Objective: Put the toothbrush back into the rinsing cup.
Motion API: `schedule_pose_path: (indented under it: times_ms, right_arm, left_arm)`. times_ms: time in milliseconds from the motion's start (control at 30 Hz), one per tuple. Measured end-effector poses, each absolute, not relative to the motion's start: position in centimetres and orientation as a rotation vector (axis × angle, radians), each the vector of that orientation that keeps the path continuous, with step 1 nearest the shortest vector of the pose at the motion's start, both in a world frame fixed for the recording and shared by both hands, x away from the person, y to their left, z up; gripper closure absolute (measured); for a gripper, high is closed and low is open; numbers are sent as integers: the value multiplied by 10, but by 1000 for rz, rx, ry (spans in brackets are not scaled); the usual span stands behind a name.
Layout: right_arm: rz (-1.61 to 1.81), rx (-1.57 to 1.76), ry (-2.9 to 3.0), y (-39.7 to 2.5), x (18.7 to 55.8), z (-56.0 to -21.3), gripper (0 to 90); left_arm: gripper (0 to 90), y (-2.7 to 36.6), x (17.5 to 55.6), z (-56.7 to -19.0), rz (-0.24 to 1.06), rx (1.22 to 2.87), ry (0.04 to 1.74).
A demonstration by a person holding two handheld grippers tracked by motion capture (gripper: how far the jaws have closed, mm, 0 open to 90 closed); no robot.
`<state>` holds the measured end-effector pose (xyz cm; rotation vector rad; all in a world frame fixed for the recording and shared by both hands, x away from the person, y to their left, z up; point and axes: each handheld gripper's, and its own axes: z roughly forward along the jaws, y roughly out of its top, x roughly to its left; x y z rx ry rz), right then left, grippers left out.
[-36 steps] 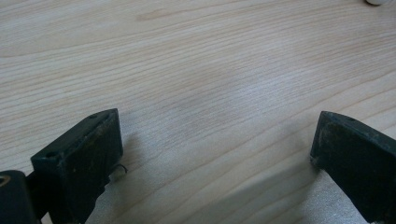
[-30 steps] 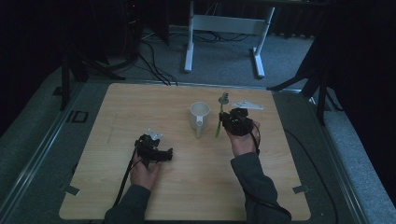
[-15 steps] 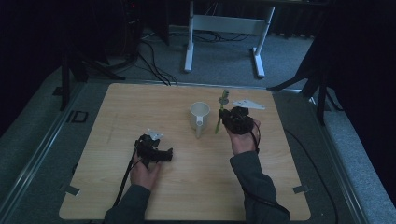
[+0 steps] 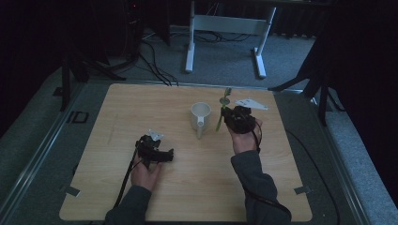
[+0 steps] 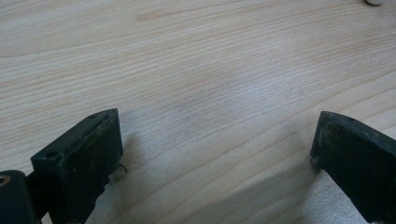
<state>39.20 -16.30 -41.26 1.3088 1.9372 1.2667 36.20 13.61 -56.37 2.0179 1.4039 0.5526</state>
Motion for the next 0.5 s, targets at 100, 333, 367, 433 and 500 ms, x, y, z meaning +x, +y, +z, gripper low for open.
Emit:
schedule_pose_path:
  times_ms: [100, 333, 367, 433, 500]
  right_arm:
    - [1279, 1302, 1929, -162, 392, -412, 815]
    - [1302, 1299, 1914, -161, 393, -410, 815]
    - [1305, 1299, 1911, -161, 393, -410, 815]
    - [1310, 1297, 1908, -161, 393, -409, 815]
    - [1311, 1294, 1906, -161, 394, -409, 815]
  left_arm:
    - [24, 136, 362, -564, 553, 2018, 1404]
    - [24, 136, 362, -564, 553, 2018, 1404]
    - [24, 136, 362, -564, 553, 2018, 1404]
    - [24, 136, 362, -564, 553, 2018, 1404]
    - [24, 136, 362, -564, 553, 2018, 1404]
